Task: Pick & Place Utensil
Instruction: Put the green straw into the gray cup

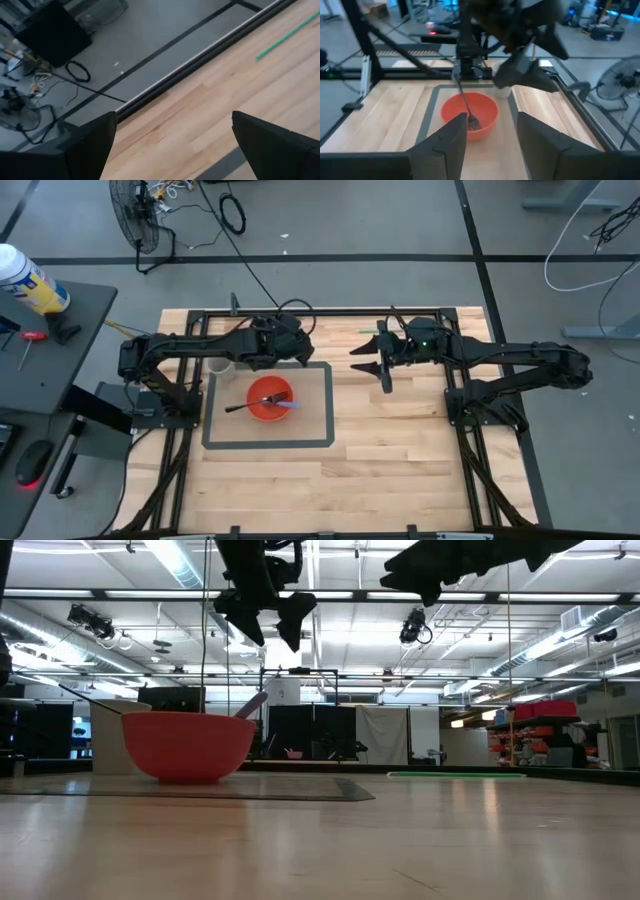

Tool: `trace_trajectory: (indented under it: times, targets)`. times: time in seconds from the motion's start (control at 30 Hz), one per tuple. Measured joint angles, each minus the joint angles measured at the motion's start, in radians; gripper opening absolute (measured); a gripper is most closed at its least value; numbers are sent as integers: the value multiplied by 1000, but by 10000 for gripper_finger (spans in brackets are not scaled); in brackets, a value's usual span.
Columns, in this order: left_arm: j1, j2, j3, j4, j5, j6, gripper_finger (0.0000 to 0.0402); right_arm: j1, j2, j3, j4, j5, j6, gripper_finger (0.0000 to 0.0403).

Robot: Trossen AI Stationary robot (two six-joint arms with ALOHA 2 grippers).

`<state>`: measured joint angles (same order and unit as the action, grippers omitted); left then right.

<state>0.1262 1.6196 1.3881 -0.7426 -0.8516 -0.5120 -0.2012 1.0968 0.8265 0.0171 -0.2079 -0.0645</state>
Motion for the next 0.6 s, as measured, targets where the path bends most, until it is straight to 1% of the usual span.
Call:
trace_trajectory:
  times: [0.07, 0.13, 0.2, 0.27, 0.3, 0.37, 0.47, 0.6]
  targets:
    - [-8, 0, -15, 30, -8, 7, 399, 0, 1, 0, -1, 27, 27, 176]
    - [-18, 0, -42, 43, -51, 7, 399, 0, 5, 0, -26, 61, 21, 176]
    - [-24, 1, -63, 41, -105, 0, 399, 0, 6, 0, -63, 108, -23, 176]
    - [-30, 1, -87, 41, -140, 0, 399, 1, 6, 0, -77, 202, -37, 176]
    - [-30, 1, -100, 40, -142, 0, 399, 1, 11, 0, -77, 257, -22, 176]
    - [-30, -1, -124, 39, -140, -18, 399, -6, 15, 0, -94, 316, -3, 176]
    - [-30, -30, -168, 58, -149, -32, 399, -46, 28, 0, -149, 324, 0, 176]
    - [-30, -122, -237, 89, -193, -33, 399, -131, 77, 13, -256, 347, -12, 176]
